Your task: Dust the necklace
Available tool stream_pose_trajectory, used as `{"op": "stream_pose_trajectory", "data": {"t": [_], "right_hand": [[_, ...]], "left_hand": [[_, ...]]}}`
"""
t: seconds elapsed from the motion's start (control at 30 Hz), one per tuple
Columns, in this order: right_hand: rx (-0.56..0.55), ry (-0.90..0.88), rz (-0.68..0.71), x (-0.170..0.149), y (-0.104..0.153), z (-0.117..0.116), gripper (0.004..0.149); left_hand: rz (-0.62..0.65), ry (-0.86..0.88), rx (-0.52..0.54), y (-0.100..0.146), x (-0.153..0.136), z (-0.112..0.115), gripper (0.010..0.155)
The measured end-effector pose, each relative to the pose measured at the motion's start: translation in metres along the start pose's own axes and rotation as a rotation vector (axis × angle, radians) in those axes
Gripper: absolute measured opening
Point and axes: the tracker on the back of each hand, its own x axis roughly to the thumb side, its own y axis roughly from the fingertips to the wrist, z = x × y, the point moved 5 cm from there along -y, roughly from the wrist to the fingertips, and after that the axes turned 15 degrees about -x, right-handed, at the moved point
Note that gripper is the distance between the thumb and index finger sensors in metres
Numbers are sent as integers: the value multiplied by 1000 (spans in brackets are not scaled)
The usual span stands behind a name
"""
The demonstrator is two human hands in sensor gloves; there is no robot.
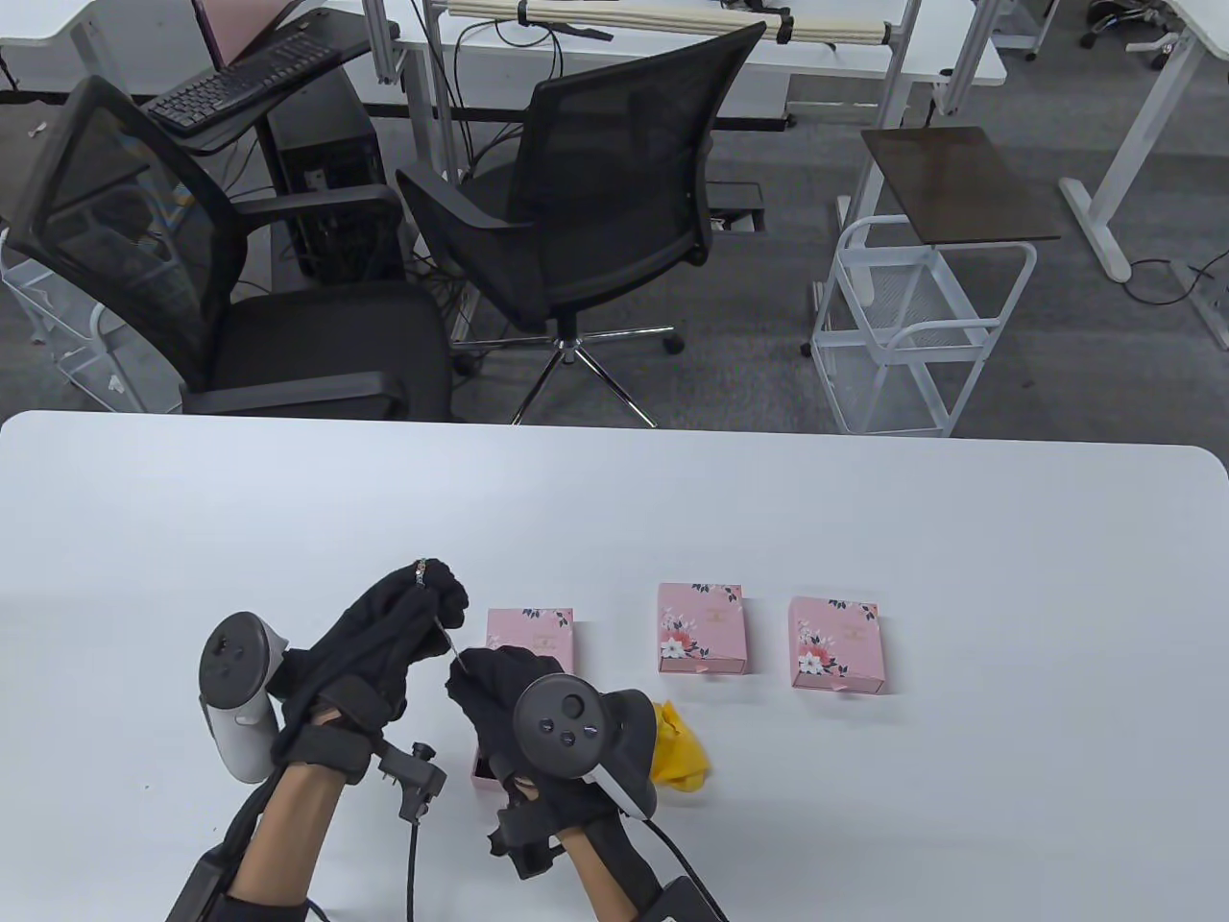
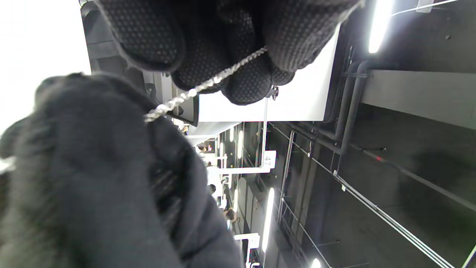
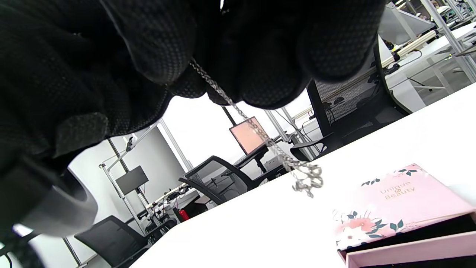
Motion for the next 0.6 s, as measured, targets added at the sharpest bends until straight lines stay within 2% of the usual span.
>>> {"op": "stream_pose_trajectory", "data": {"t": [0.27, 0.6], "right_hand": [[47, 22, 7, 0, 2, -11, 35], [86, 15, -14, -6, 3, -20, 35]], "left_hand": [[45, -167, 154, 12, 18, -19, 39], [72, -206, 204, 17, 26, -26, 39]]}}
